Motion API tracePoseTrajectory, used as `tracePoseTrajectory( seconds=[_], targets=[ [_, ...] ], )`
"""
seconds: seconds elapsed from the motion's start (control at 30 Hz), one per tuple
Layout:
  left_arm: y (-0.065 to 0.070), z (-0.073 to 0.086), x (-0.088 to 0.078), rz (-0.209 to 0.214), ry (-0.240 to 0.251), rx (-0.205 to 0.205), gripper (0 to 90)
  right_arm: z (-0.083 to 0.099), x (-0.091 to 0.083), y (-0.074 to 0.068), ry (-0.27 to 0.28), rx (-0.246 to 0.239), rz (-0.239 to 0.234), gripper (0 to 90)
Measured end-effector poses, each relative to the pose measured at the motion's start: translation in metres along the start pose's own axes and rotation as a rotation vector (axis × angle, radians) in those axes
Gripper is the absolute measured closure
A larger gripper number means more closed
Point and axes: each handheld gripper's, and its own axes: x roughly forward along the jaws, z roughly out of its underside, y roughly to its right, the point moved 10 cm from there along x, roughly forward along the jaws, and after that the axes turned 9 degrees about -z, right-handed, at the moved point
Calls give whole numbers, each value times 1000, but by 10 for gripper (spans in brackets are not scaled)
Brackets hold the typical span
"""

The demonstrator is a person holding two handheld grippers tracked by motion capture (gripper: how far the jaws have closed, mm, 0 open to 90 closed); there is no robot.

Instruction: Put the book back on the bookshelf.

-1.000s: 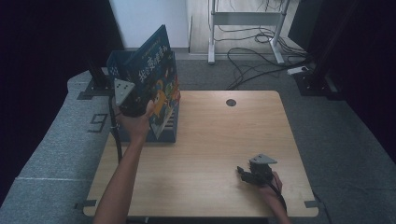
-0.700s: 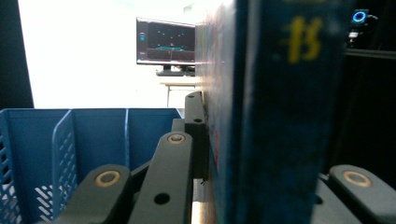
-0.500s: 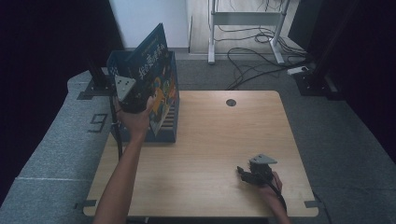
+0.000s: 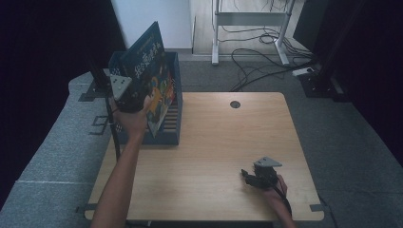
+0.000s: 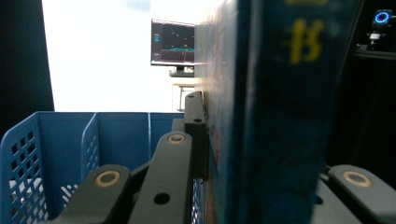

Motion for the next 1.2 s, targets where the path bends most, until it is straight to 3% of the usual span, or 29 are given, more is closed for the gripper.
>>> tracePoseTrajectory(
  seconds=[0.57, 0.93, 1.2],
  targets=[
    [1, 9, 33, -29, -22, 19, 823, 0, 0, 0, 1, -1, 0, 363],
    [7, 24, 57, -66, -14, 63, 824, 0, 0, 0, 2, -2, 2, 362],
    [6, 30, 66, -72, -23, 46, 824, 0, 0, 0, 2, -2, 1, 362]
  ],
)
